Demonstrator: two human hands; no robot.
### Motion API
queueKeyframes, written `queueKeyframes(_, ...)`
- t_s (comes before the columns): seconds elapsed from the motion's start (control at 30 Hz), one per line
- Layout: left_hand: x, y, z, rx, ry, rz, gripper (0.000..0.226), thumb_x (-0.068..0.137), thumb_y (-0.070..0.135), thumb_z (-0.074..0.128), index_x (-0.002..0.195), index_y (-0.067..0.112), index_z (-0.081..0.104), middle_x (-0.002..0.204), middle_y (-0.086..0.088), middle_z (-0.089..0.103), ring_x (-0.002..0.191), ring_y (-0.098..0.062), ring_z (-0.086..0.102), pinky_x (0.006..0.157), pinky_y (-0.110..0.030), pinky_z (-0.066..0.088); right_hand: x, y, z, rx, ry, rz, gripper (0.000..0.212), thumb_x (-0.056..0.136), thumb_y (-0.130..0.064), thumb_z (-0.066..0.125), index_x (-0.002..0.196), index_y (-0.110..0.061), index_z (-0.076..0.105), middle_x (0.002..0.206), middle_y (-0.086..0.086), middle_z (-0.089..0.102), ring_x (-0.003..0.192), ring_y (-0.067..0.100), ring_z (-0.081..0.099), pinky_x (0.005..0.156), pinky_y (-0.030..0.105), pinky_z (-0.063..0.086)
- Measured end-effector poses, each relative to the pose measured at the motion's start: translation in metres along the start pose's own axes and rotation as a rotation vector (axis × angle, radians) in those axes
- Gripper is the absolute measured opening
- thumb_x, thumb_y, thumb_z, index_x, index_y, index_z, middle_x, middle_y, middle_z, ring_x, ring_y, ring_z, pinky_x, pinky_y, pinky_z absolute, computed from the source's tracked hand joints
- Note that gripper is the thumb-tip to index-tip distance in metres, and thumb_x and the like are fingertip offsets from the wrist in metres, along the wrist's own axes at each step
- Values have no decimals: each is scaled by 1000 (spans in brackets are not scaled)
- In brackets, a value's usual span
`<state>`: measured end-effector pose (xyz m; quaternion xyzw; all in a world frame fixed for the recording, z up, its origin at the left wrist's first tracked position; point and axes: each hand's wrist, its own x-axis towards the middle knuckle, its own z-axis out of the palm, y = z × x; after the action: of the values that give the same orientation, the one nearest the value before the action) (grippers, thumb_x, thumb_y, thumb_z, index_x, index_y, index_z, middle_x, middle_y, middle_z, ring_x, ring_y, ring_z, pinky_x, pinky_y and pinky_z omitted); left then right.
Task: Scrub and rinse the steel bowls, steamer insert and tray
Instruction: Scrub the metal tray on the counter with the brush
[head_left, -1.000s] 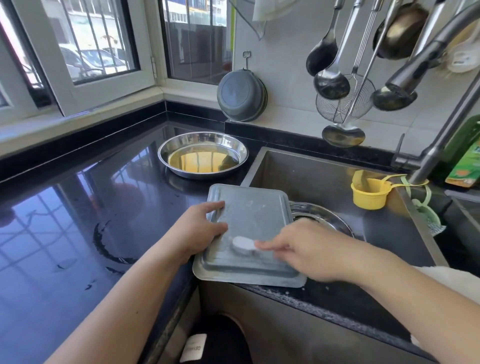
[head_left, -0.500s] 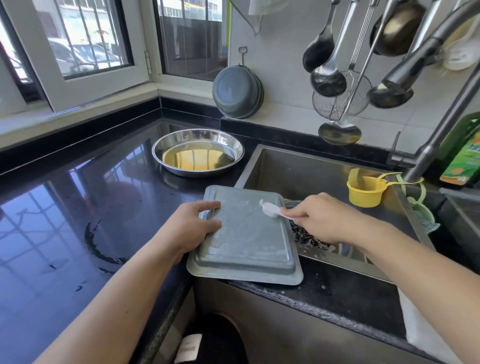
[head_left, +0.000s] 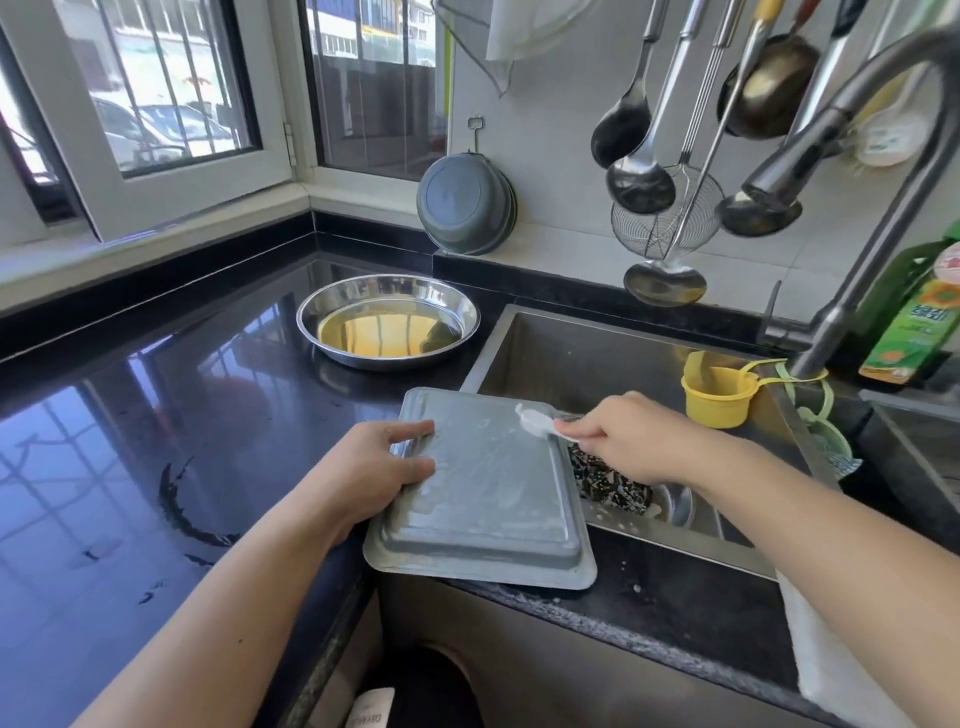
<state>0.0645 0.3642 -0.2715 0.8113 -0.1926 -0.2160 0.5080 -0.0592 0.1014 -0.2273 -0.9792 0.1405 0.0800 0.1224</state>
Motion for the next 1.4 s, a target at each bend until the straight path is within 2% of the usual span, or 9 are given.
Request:
queueKeyframes(0.13, 2, 1, 0, 12, 17, -4, 51, 93, 14, 75, 137, 37, 66, 110, 6, 73, 83, -9, 75, 86, -26, 58, -31, 6, -4, 8, -137, -140, 39, 105, -29, 52, 128, -60, 57, 60, -15, 57, 56, 6, 36, 55, 20, 38)
queueKeyframes(0.27, 3, -1, 1, 34, 16, 19, 52, 89, 17, 76, 133, 44, 67, 112, 7, 74, 82, -9, 76, 86, -28, 59, -62, 12, 2, 44, -319, -235, 40, 102, -34, 57, 122, -68, 51, 115, -5, 73, 96, 11, 67, 94, 35, 52)
queueKeyframes(0.4, 4, 0, -1, 71, 0, 27, 52, 89, 18, 77, 133, 44, 68, 123, 7, 70, 91, -10, 73, 92, -28, 56, -27, 16, -4, 37, -118, -111, 35, 101, -32, 58, 121, -61, 61, 76, -9, 69, 60, 15, 47, 62, 34, 47)
queueKeyframes(0.5, 2, 2, -1, 80, 7, 39, 49, 91, 16, 77, 134, 39, 69, 126, 6, 66, 94, -6, 69, 83, -21, 52, 4, 23, -4, 1, 33, -22, 35, 103, -33, 55, 127, -57, 60, 77, -10, 62, 65, 16, 53, 70, 41, 53)
queueKeyframes(0.73, 5, -2, 2, 56, 20, 33, 48, 91, 16, 77, 132, 39, 69, 122, 4, 72, 91, -10, 74, 94, -31, 57, -45, 32, 15, 63, -6, -178, 44, 104, -30, 52, 126, -68, 49, 71, 2, 55, 61, 7, 37, 60, 24, 37)
queueKeyframes(0.9, 6, -3, 2, 69, 13, 48, 49, 92, 16, 76, 133, 42, 68, 115, 7, 73, 84, -9, 76, 82, -25, 58, -91, 26, 28, 130, -110, -204, 42, 103, -39, 52, 130, -70, 47, 82, -7, 59, 74, 10, 57, 74, 33, 47)
queueKeyframes(1.03, 6, -1, 1, 96, 0, 44, 47, 94, 17, 75, 134, 41, 67, 99, 17, 69, 80, -4, 74, 64, -11, 49, -48, 27, 18, 119, 9, -74, 38, 104, -32, 53, 129, -61, 56, 65, -17, 62, 57, 2, 45, 59, 23, 42)
queueKeyframes(1.17, 4, 0, 1, 96, 10, 40, 46, 94, 16, 74, 134, 39, 68, 93, 16, 71, 86, -11, 75, 73, -16, 54, -20, 21, 16, 116, 75, 25, 38, 105, -30, 49, 131, -56, 58, 75, -8, 61, 58, 12, 43, 57, 29, 39)
queueKeyframes(1.4, 5, 1, 2, 113, 18, 61, 48, 93, 16, 74, 133, 41, 68, 90, 26, 61, 86, -2, 70, 66, -9, 48, -76, -18, 4, -3, -129, -128, 33, 106, -40, 47, 133, -59, 53, 58, -29, 54, 52, 10, 38, 55, 24, 37)
